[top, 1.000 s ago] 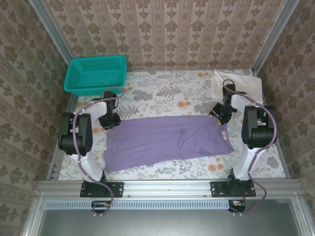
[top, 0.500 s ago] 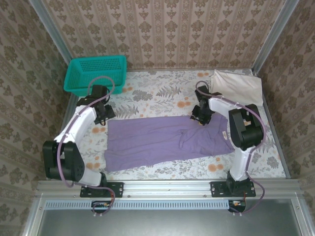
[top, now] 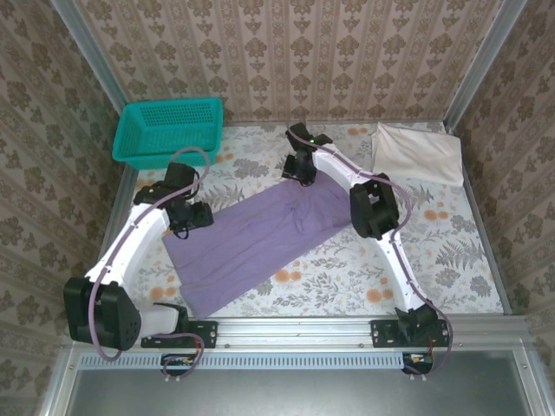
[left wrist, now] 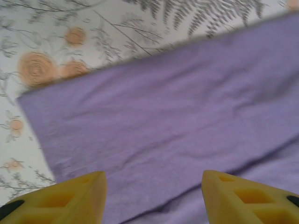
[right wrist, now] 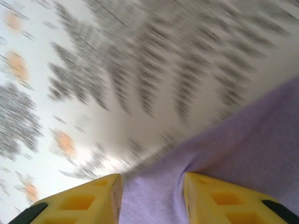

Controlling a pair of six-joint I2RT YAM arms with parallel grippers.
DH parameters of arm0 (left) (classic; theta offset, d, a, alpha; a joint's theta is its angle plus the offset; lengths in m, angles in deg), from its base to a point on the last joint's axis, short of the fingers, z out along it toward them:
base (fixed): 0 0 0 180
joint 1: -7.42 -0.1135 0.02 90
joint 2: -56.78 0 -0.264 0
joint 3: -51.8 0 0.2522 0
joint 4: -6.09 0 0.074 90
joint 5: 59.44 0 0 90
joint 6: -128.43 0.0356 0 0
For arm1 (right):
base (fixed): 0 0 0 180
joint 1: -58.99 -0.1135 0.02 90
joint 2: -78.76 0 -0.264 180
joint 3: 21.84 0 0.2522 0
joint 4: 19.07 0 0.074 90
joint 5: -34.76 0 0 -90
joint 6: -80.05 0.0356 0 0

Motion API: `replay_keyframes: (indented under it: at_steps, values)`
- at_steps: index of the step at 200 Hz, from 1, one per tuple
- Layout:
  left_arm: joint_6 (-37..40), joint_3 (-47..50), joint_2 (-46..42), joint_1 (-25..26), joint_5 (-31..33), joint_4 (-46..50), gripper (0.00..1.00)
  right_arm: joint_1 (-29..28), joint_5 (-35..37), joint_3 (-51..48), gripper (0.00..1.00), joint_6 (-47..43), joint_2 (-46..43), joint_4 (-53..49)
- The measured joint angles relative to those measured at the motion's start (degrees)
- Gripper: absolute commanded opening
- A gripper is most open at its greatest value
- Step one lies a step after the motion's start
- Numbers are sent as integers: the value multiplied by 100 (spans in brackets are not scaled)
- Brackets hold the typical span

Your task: Fold and stack the t-shirts

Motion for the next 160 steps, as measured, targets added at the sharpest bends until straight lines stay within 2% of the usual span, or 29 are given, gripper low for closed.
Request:
replay_keyframes:
  at_steps: [31,37,63,83,99,119,130,160]
  values:
    - [238,0,-57,376,-479,-24,57,59,-273,3305,45,-278,1676,-837]
    - [289,0,-46,481,-588,-46,57,94,-345,3659,46,-275,1823,-905]
    - [535,-35,175,977,-1040,-131,57,271,-391,3727,49,-396,1480,-1392]
    - [756,-234,660,1504,-1316,-175,57,407,-223,3731,49,-586,935,-1821]
    - [855,-391,1132,1878,-1458,-269,55,566,-87,4105,49,-695,527,-2361]
    - [828,-437,1637,2282,-1475,-417,54,719,247,4406,50,-909,-61,-3143]
    - [785,-437,1873,2503,-1436,-496,54,789,507,4450,55,-1045,-367,-3554]
    - [492,-446,2509,2968,-1346,-850,53,890,798,4478,58,-1360,-909,-4146]
